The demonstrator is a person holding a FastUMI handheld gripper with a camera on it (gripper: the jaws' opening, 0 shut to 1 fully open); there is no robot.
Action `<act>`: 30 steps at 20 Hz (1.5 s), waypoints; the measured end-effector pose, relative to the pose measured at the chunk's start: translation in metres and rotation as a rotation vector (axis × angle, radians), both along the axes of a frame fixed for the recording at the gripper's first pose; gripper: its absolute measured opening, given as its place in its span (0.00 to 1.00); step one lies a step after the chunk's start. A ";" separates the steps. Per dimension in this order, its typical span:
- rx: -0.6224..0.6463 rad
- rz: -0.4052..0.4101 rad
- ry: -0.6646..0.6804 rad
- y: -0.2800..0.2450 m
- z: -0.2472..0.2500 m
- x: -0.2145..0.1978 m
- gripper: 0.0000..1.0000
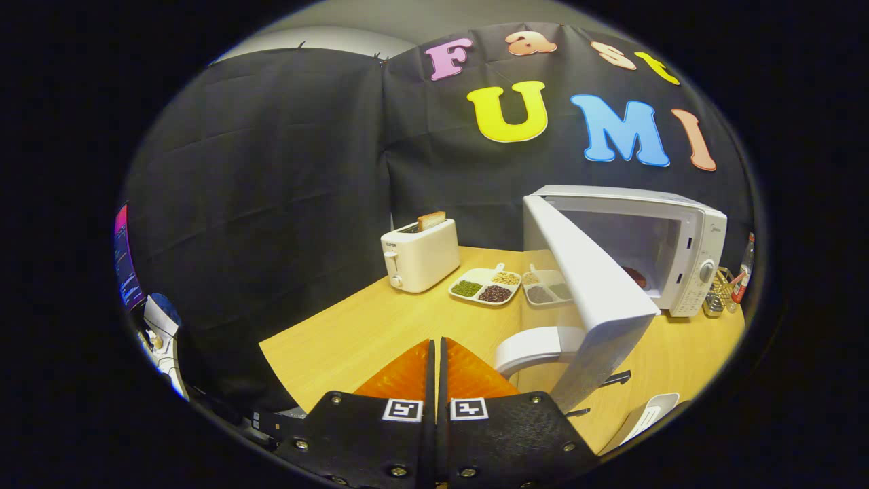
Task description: Open the microwave, put the food inside, and close the microwave door.
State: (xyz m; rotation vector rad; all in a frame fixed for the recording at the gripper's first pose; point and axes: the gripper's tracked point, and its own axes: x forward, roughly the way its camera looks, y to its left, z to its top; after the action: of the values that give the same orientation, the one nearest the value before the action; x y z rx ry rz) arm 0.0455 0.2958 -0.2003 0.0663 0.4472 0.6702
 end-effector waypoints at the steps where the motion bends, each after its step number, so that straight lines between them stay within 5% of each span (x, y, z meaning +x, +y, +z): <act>1: -0.006 -0.015 -0.001 -0.009 0.000 0.005 0.01; 30: -0.045 -0.332 -0.003 -0.183 -0.012 0.167 0.01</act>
State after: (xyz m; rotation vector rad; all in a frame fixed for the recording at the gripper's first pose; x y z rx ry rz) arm 0.2125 0.1132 -0.2127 0.0943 0.4355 0.3333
